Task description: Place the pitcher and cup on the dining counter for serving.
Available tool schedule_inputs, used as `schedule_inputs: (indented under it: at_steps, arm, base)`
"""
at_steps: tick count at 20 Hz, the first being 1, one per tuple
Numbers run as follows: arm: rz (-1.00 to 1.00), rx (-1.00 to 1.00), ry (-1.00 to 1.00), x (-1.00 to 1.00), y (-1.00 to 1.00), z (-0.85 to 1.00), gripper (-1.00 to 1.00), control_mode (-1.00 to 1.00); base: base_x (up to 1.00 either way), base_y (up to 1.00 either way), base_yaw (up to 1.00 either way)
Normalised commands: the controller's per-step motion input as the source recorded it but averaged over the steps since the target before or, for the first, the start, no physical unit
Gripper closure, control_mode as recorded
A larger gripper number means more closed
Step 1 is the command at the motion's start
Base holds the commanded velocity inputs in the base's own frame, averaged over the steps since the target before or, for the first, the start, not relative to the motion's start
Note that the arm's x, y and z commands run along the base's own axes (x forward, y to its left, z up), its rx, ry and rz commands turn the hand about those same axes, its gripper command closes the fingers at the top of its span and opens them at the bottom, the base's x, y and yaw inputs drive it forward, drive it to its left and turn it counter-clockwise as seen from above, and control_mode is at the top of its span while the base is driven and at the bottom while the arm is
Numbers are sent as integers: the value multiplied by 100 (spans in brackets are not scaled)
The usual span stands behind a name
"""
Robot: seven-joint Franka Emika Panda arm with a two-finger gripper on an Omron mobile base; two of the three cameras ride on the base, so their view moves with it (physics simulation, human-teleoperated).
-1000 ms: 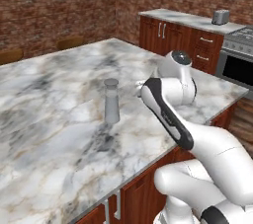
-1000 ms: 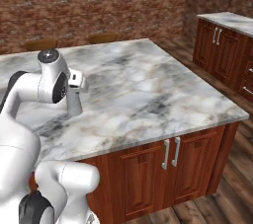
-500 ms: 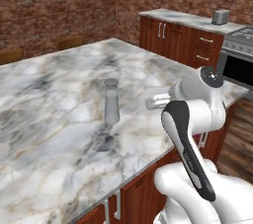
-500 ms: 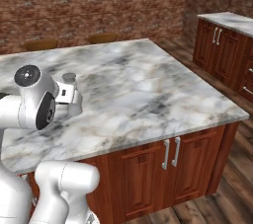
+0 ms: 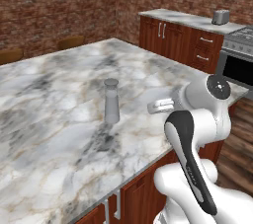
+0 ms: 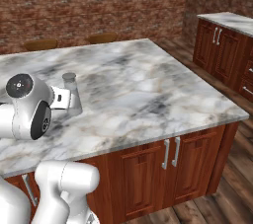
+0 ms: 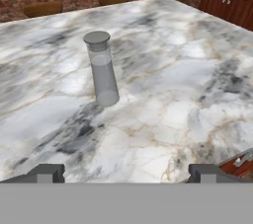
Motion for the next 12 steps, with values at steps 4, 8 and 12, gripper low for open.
schedule_inputs:
  at_steps: [4, 8, 12]
  arm:
    - [-1, 0, 0, -21, -6, 0, -100, 100]
    - [0, 0, 0, 0, 0, 0, -100, 100]
    - [0, 0, 0, 0, 0, 0, -100, 100]
  base:
    - [-31, -11, -8]
    - [-72, -39, -42]
    - [-55, -45, -62]
